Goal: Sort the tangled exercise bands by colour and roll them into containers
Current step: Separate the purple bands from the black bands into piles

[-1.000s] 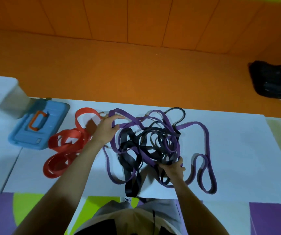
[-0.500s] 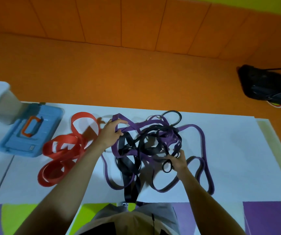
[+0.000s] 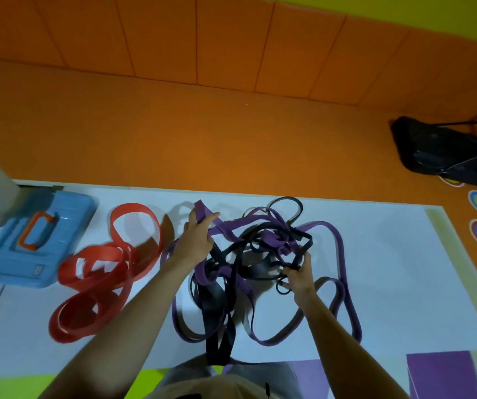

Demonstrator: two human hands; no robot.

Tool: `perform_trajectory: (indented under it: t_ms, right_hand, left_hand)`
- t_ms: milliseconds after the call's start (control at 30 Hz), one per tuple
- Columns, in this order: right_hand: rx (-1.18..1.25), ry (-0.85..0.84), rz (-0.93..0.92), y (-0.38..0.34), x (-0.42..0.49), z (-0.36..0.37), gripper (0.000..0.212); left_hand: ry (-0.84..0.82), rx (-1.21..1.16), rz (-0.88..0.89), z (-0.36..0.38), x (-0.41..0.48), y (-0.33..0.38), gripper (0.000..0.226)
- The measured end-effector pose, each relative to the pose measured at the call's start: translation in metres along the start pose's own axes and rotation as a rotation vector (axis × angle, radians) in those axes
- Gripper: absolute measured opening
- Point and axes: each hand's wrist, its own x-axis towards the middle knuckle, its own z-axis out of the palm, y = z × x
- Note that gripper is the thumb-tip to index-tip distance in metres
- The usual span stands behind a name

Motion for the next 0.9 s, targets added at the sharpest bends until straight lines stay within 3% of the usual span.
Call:
perform_trajectory:
  t_ms: [133,200,233,300,367,567,667,767,833,900]
  right_hand:
    - [-0.002,0.013,0.016,0.008,-0.007,-0.003,0.067]
    - [-0.008,0.017,0.002,0.011,-0.009,-0.004,0.064]
    - [0.001,0.015,0.006,0.013,-0.008,-0.004,0.064]
    - [0.017,0.006,0.023,0.016,-0.008,-0.005,0.067]
    - [0.031,-0.006,0.024,0.021,-0.007,-0.005,0.069]
    - [0.029,0.010,0.064,0.036,-0.006,-0.009,0.071]
    - [0.057,0.008,0.079,0.039,-0.009,-0.008,0.069]
    - [0.064,-0.021,0.086,0.034,-0.015,-0.003,0.066]
    - [0.079,-0.065,0.064,0.028,-0.021,-0.001,0.055]
    - [0.127,-0.122,0.015,0.023,-0.028,-0.001,0.027]
  left_hand:
    - [0.176,0.333,-0.103,0.030,0.013,0.002,0.085]
    - [0.224,0.439,-0.042,0.036,0.017,0.012,0.070]
    - [0.155,0.445,0.002,0.041,0.020,0.019,0.060]
    - [-0.070,0.335,0.060,0.060,0.026,0.032,0.061]
    - [-0.306,0.155,-0.009,0.075,0.026,0.043,0.072]
    - [-0.164,-0.034,-0.063,0.104,0.021,0.033,0.033]
    - [-0.119,-0.226,-0.089,0.097,0.010,0.043,0.035]
    - [-0.040,-0.366,0.000,0.086,-0.012,0.070,0.034]
    - [-0.198,-0.442,0.111,0.083,-0.032,0.091,0.031]
    - [-0.418,-0.411,0.228,0.090,-0.049,0.101,0.029]
